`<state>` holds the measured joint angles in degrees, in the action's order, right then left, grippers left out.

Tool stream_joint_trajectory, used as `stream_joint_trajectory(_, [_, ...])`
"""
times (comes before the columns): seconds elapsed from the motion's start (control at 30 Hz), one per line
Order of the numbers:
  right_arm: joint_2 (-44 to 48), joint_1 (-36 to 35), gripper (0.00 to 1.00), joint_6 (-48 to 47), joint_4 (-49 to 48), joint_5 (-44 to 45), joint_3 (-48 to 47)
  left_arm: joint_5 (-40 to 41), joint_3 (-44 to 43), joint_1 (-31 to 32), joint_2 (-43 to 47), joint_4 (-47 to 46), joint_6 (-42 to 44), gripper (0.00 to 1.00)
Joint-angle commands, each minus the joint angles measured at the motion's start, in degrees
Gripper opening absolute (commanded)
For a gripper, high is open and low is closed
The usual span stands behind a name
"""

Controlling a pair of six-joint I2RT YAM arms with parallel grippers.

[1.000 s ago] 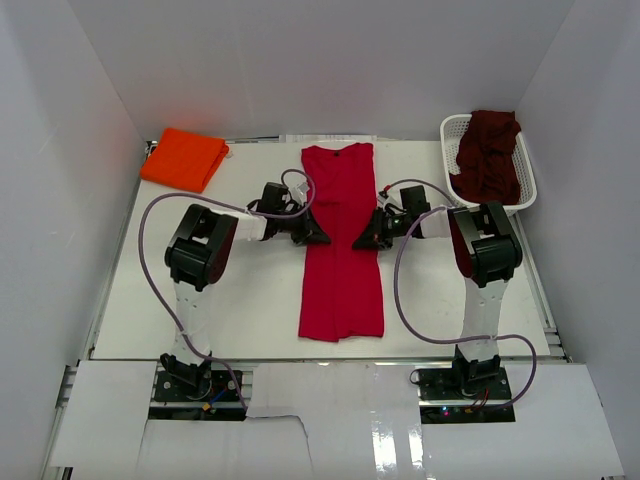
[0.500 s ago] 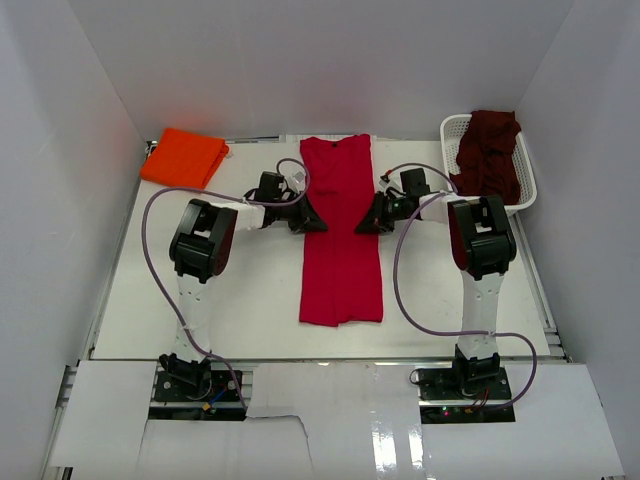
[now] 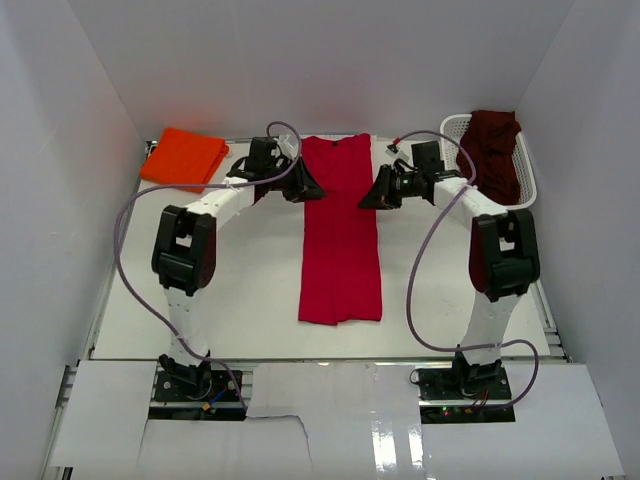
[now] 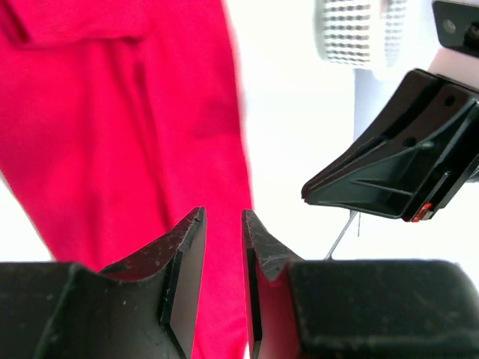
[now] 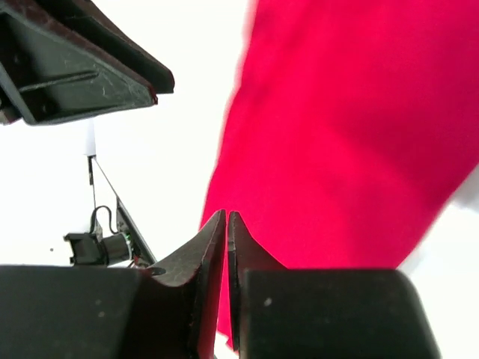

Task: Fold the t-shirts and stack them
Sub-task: Rotate the tshirt 90 degrees

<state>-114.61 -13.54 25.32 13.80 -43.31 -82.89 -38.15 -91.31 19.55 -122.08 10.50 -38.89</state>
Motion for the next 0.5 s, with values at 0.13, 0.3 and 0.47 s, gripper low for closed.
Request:
stream_joint_trajectory(0.13, [21.4, -0.4, 0.27, -2.9, 2.5, 2.3, 15.4, 2.5, 18.5, -0.4, 23.9, 5.8, 0.5, 0.36])
stream_joint_trajectory(0.3, [36.7, -0.5, 0.49, 1.2, -2.9, 1.6, 35.9, 4.6, 39.1, -0.3, 38.3, 4.0, -0.8, 0.39])
stream_joint_trajectory(0.47, [48.8, -0.4, 0.66, 2.0, -0.1, 4.3, 46.1, 4.9, 51.3, 0.2, 49.9, 2.9, -3.3, 0.47])
